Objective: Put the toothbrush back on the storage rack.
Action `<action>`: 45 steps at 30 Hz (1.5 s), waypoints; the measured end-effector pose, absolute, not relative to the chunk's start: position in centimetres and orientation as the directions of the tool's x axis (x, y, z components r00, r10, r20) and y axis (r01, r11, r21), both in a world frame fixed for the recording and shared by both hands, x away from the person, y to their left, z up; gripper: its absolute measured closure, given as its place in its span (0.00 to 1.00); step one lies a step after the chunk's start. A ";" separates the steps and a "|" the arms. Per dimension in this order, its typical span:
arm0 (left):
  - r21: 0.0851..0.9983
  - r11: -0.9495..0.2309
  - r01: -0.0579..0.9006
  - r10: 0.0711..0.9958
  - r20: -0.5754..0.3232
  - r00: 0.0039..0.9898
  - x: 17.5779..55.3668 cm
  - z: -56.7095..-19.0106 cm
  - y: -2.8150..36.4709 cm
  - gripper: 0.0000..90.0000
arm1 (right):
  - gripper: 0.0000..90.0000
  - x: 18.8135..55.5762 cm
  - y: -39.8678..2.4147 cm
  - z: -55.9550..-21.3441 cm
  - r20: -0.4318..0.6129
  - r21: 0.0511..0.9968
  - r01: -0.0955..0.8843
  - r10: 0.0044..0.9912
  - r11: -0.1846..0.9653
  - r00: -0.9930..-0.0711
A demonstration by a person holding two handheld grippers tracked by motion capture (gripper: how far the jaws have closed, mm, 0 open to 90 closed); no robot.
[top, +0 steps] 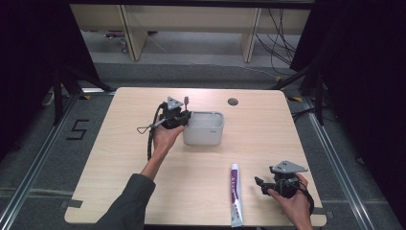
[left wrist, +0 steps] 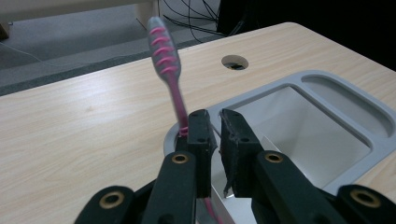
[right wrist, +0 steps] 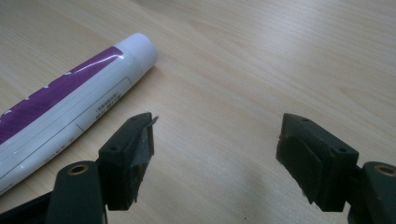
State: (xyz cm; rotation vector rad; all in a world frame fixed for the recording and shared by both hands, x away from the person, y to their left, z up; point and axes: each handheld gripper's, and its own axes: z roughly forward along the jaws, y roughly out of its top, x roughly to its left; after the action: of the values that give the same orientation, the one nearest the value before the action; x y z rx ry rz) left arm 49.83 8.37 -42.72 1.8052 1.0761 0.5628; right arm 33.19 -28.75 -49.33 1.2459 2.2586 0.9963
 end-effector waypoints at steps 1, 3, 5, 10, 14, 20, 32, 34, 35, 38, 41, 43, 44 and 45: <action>0.880 -0.195 0.434 0.856 -0.063 0.513 49.8 -42.6 8.5 0.90 | 0.31 33.3 -28.9 -49.3 -0.005 0.735 0.568 0.840 0.371 -0.542; 0.879 -0.203 0.432 0.855 -0.056 0.516 49.7 -42.4 8.5 0.90 | 0.31 33.4 -29.0 -49.3 -0.026 0.743 0.549 0.835 0.384 -0.549; 0.885 -0.186 0.426 0.855 -0.067 0.514 49.6 -42.3 8.5 0.90 | 0.31 33.5 -29.0 -49.4 -0.029 0.753 0.533 0.828 0.386 -0.560; 0.875 -0.201 0.441 0.853 -0.065 0.518 49.4 -41.7 8.8 0.78 | 0.31 33.3 -29.0 -49.3 -0.023 0.742 0.554 0.841 0.377 -0.541; 0.875 -0.207 0.438 0.862 -0.049 0.504 48.8 -41.1 9.1 0.71 | 0.31 33.4 -29.1 -49.4 -0.042 0.751 0.534 0.835 0.388 -0.549; 0.887 -0.193 0.420 0.858 -0.055 0.511 47.6 -40.3 9.1 0.63 | 0.31 33.4 -29.1 -49.4 -0.039 0.750 0.538 0.838 0.384 -0.544; 0.879 -0.211 0.429 0.842 -0.060 0.537 45.3 -39.9 10.0 0.46 | 0.31 33.4 -29.1 -49.4 -0.042 0.749 0.537 0.837 0.388 -0.546; 0.880 -0.215 0.424 0.838 -0.056 0.543 44.7 -39.9 10.2 0.44 | 0.31 33.4 -29.0 -49.3 -0.026 0.746 0.551 0.842 0.375 -0.538; 0.877 -0.221 0.427 0.836 -0.056 0.546 44.4 -39.9 10.3 0.43 | 0.31 33.5 -29.1 -49.4 -0.032 0.752 0.537 0.834 0.383 -0.551; 0.873 -0.233 0.428 0.834 -0.047 0.550 43.8 -40.0 10.6 0.39 | 0.31 33.5 -29.2 -49.4 -0.049 0.751 0.527 0.830 0.397 -0.556; 0.874 -0.216 0.435 0.834 -0.067 0.548 43.1 -40.5 11.2 0.38 | 0.31 33.5 -29.2 -49.4 -0.049 0.752 0.527 0.831 0.397 -0.555; 0.876 -0.200 0.439 0.836 -0.081 0.542 42.7 -40.8 11.6 0.38 | 0.31 33.5 -29.1 -49.4 -0.036 0.753 0.530 0.828 0.391 -0.560; 0.874 -0.193 0.446 0.836 -0.092 0.541 42.5 -41.0 11.7 0.38 | 0.31 33.5 -29.1 -49.4 -0.050 0.755 0.527 0.836 0.390 -0.547; 0.869 -0.195 0.455 0.834 -0.097 0.543 42.4 -41.1 11.9 0.37 | 0.31 33.5 -29.2 -49.4 -0.051 0.753 0.526 0.833 0.395 -0.551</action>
State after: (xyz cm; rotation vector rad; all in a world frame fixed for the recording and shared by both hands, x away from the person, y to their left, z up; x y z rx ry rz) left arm 42.39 11.92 -41.10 1.8317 1.0623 0.5015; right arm 33.52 -29.16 -49.38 1.1669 2.2350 0.9799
